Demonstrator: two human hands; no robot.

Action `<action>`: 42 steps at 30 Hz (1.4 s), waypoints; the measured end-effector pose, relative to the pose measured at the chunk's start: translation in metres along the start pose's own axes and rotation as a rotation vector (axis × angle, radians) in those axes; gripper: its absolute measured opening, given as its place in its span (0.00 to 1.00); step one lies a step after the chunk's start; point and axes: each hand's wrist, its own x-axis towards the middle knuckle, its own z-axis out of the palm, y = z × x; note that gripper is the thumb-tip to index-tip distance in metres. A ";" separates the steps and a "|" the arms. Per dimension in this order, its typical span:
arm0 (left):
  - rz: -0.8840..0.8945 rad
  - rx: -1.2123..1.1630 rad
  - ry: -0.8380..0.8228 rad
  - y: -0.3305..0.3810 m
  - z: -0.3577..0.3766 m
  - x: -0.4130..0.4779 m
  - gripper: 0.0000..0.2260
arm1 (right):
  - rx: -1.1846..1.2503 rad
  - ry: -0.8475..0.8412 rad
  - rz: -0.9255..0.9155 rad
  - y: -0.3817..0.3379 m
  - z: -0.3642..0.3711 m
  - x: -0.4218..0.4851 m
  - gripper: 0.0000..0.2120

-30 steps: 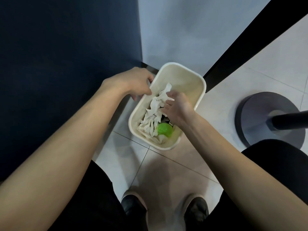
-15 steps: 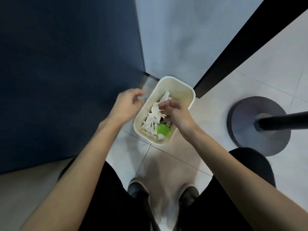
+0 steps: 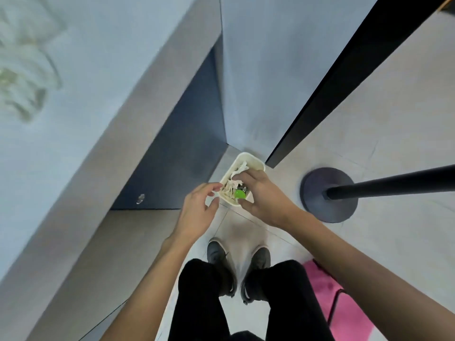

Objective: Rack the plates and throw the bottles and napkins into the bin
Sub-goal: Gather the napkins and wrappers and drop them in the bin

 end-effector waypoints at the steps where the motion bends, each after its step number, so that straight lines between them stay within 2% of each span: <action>1: 0.032 -0.010 0.022 0.020 -0.014 -0.012 0.13 | -0.010 0.019 -0.031 -0.017 -0.016 -0.011 0.24; 6: 0.041 -0.075 0.125 0.104 -0.073 -0.066 0.15 | -0.031 0.095 -0.115 -0.089 -0.077 -0.057 0.20; 12: 0.059 -0.067 0.243 0.151 -0.119 -0.122 0.16 | -0.032 0.112 -0.208 -0.147 -0.113 -0.099 0.18; 19: 0.010 -0.064 0.371 0.161 -0.155 -0.162 0.15 | -0.027 0.046 -0.344 -0.194 -0.124 -0.108 0.16; 28: -0.118 -0.106 0.576 0.141 -0.201 -0.195 0.10 | -0.086 -0.052 -0.530 -0.246 -0.119 -0.064 0.14; 35: -0.153 -0.015 0.606 0.118 -0.243 -0.160 0.10 | -0.032 -0.047 -0.467 -0.269 -0.121 -0.011 0.10; 42: -0.159 0.088 0.528 0.090 -0.290 -0.083 0.12 | -0.109 -0.035 -0.324 -0.282 -0.132 0.049 0.09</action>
